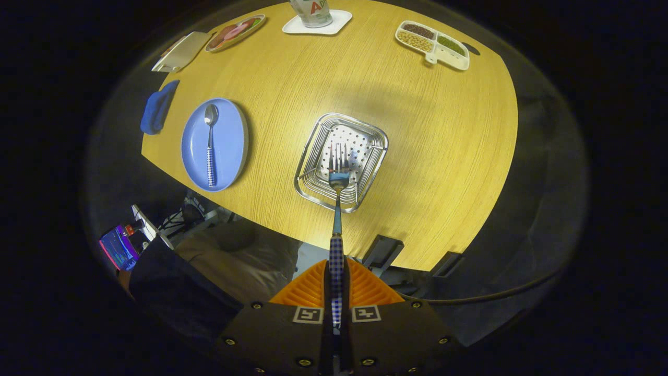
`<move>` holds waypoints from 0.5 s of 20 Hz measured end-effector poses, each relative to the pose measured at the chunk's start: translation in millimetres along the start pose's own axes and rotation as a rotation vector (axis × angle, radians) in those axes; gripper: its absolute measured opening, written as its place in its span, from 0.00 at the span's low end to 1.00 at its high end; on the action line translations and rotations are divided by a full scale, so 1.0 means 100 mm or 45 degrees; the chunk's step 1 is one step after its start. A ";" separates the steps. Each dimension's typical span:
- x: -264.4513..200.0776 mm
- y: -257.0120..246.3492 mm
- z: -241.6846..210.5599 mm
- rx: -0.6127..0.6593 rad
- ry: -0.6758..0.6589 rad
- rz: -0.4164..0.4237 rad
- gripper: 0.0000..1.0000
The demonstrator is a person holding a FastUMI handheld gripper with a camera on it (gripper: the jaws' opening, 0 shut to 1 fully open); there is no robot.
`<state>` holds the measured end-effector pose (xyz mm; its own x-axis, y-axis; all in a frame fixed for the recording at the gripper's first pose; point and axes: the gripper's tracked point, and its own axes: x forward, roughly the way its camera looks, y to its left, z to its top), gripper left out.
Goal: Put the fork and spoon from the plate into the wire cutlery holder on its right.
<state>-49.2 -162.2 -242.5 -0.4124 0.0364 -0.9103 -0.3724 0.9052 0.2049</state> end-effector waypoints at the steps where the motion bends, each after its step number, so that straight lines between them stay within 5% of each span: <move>1: 0.00 -0.02 0.03 0.002 0.039 0.000 0.06; 10: 0.15 -0.13 0.33 0.028 0.170 -0.027 0.07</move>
<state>-23.3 -159.2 -270.0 -0.5122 -0.0384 -0.8580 -0.3647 0.9142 0.1768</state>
